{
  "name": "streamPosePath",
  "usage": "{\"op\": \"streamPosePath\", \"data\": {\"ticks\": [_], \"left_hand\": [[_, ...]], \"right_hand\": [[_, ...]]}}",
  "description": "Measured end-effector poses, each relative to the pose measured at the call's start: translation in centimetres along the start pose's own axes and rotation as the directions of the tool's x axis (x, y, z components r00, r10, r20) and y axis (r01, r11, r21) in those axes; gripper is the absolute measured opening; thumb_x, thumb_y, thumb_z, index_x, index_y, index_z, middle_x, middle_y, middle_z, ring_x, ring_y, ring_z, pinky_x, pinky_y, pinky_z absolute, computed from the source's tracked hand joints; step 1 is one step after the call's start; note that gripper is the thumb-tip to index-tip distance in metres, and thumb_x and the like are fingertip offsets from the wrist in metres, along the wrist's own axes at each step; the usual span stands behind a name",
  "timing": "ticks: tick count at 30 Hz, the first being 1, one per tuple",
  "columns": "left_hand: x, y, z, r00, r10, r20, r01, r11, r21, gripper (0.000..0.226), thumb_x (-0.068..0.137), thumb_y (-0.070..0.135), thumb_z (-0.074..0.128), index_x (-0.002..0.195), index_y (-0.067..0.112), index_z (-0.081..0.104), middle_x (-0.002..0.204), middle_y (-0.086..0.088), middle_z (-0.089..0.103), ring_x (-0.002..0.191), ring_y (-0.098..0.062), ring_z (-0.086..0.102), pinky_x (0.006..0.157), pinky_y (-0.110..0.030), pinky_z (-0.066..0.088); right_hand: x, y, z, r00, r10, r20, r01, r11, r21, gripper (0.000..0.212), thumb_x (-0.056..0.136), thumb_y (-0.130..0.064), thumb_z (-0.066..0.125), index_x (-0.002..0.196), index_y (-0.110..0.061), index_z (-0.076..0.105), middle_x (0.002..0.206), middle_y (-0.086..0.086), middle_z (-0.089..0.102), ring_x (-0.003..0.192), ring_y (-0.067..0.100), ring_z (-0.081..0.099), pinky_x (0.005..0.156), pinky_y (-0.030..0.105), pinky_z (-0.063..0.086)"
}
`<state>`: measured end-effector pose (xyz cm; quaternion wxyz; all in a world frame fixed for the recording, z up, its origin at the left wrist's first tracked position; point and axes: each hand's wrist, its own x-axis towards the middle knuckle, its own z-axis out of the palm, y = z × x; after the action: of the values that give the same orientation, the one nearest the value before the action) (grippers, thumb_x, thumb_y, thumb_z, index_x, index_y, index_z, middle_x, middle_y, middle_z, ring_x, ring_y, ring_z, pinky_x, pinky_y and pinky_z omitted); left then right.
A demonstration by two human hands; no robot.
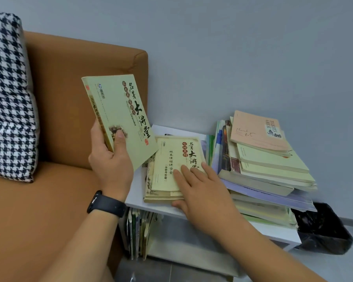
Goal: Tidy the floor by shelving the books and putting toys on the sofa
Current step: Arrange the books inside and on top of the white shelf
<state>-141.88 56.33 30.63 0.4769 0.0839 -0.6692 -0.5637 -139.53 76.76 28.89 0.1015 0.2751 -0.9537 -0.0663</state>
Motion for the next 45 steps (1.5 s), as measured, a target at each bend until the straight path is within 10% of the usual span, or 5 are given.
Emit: {"op": "streamPosePath", "data": {"ticks": [6, 20, 34, 38, 45], "left_hand": [[0.2, -0.3, -0.5, 0.998, -0.067, -0.013, 0.066, 0.995, -0.071, 0.046, 0.101, 0.01, 0.056, 0.146, 0.016, 0.048, 0.127, 0.016, 0.063, 0.117, 0.002, 0.059, 0.094, -0.017, 0.05], [0.9, -0.8, 0.0, 0.919, -0.395, 0.024, 0.386, 0.882, -0.271, 0.035, 0.102, 0.014, 0.053, 0.136, 0.019, 0.05, 0.122, 0.009, 0.068, 0.107, -0.011, 0.069, 0.086, -0.036, 0.059], [-2.3, -0.2, 1.7, 0.781, -0.365, 0.506, 0.231, 0.923, 0.309, 0.038, 0.097, 0.018, 0.052, 0.126, 0.04, 0.062, 0.095, 0.011, 0.075, 0.082, -0.018, 0.069, 0.07, -0.037, 0.057], [-2.2, -0.7, 1.4, 0.726, -0.499, 0.474, 0.458, 0.864, 0.209, 0.029, 0.099, 0.024, 0.043, 0.102, 0.027, 0.072, 0.086, -0.005, 0.069, 0.074, -0.029, 0.057, 0.065, -0.038, 0.046], [-2.3, -0.2, 1.6, 0.54, -0.578, 0.612, 0.681, 0.728, 0.086, 0.03, 0.102, 0.024, 0.045, 0.119, 0.032, 0.068, 0.112, 0.01, 0.075, 0.105, -0.015, 0.072, 0.091, -0.043, 0.057]], "right_hand": [[0.0, -0.6, -2.3, 0.989, -0.031, -0.145, 0.032, 0.999, 0.002, 0.023, 0.052, -0.014, 0.083, 0.065, -0.026, 0.068, 0.05, -0.007, 0.055, 0.047, 0.02, 0.049, 0.049, 0.025, 0.031], [1.3, 3.3, -6.0, 0.547, 0.714, -0.437, -0.123, 0.585, 0.802, 0.036, 0.104, -0.01, 0.045, 0.139, -0.017, 0.05, 0.097, -0.006, 0.06, 0.082, 0.011, 0.054, 0.064, 0.022, 0.039], [1.9, 3.0, -4.4, 0.642, 0.417, -0.644, 0.07, 0.804, 0.591, 0.035, 0.101, -0.005, 0.048, 0.133, -0.015, 0.057, 0.114, -0.006, 0.067, 0.089, 0.005, 0.055, 0.079, 0.004, 0.036], [1.3, 2.5, -4.7, 0.977, 0.079, -0.196, 0.042, 0.836, 0.547, 0.039, 0.092, -0.014, 0.056, 0.127, -0.031, 0.064, 0.123, -0.013, 0.067, 0.109, 0.01, 0.06, 0.093, 0.031, 0.049], [1.0, 1.1, -4.1, 0.994, -0.077, 0.071, 0.041, 0.909, 0.416, 0.03, 0.087, -0.018, 0.052, 0.112, -0.033, 0.059, 0.125, -0.016, 0.061, 0.115, 0.013, 0.053, 0.089, 0.035, 0.05]]}}
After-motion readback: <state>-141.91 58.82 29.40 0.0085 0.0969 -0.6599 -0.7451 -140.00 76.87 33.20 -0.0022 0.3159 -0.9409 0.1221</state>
